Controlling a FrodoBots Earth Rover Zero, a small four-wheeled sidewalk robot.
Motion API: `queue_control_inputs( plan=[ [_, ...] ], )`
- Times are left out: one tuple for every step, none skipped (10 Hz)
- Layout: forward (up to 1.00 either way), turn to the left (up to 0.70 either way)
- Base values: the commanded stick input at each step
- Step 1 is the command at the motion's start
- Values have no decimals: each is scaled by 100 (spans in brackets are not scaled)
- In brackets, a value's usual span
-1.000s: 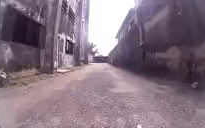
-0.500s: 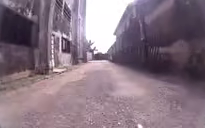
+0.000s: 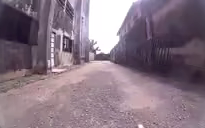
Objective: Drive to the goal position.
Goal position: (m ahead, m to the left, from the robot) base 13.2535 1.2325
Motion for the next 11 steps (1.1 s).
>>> queue_control_inputs(
  plan=[
    [85,0],
    [85,0],
    [85,-10],
    [85,-31],
    [85,-15],
    [85,0],
    [85,0],
    [85,0],
    [85,0],
    [85,0],
    [85,0]
  ],
)
